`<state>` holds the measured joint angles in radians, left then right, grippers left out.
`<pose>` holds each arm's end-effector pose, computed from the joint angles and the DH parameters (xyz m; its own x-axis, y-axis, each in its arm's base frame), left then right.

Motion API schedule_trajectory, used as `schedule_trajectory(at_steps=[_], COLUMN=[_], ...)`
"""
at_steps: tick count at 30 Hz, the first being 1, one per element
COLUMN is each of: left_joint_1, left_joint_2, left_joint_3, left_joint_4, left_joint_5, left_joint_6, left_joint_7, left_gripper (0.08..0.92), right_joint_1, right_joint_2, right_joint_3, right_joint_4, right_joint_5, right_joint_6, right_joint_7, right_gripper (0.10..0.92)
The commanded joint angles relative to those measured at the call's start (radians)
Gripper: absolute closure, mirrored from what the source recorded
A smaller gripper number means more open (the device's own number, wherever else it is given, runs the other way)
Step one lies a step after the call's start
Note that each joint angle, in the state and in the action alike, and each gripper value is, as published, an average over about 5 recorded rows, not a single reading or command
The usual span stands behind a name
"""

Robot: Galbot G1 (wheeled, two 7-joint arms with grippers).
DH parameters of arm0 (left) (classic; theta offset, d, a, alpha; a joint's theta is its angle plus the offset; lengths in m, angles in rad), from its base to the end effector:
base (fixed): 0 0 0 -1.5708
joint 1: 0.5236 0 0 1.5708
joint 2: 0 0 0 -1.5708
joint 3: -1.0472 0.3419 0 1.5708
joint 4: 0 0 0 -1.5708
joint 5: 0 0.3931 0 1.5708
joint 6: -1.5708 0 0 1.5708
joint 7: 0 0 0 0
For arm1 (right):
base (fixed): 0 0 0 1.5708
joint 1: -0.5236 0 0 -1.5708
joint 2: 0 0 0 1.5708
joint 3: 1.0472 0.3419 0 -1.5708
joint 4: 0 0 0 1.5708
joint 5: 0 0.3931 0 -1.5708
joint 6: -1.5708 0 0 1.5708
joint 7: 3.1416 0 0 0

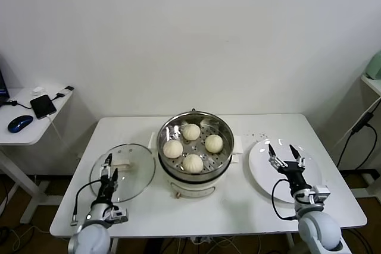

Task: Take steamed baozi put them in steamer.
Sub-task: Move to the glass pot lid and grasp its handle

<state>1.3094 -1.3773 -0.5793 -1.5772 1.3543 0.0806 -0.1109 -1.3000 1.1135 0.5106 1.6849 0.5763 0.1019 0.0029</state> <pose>0.2938 0.0867 -0.4193 -0.9818 -0.1352 0.1335 0.1337 0.0074 0.9910 0.3109 -0.1266 -0.3580 -0.9974 -0.0462 0.0551 -0.0387 0.9907 0.1303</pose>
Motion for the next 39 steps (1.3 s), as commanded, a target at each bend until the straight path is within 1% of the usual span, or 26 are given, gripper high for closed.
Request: schedule_trajectory(at_steps=[1, 16, 32, 39], left_joint_1=[-0.063, -0.138, -0.173, -0.194], left_joint_2=[0.004, 0.002, 0.004, -0.007], left_joint_3=[0.028, 0.033, 0.057, 0.052], left_joint_4=[0.087, 0.161, 0.179, 0.189], left_joint_5=[0.035, 0.033, -0.002, -0.004], left_joint_6=[0.040, 0.067, 0.115, 0.123], left_joint_7=[-0.006, -0.003, 0.005, 0.009], left_gripper=[0.177, 0.177, 0.177, 0.177], right_joint_1=[-0.004, -0.004, -0.006, -0.007], right_joint_2=[0.002, 0.008, 0.014, 0.018], right_joint_3=[-0.004, -0.004, -0.005, -0.005], right_joint_4=[-0.011, -0.035, -0.041, -0.039], right_joint_5=[-0.002, -0.004, -0.008, -0.012], right_joint_6=[0.005, 0.019, 0.022, 0.022], right_joint_7=[-0.005, -0.007, -0.008, -0.008], right_gripper=[0.203, 0.203, 0.203, 0.203])
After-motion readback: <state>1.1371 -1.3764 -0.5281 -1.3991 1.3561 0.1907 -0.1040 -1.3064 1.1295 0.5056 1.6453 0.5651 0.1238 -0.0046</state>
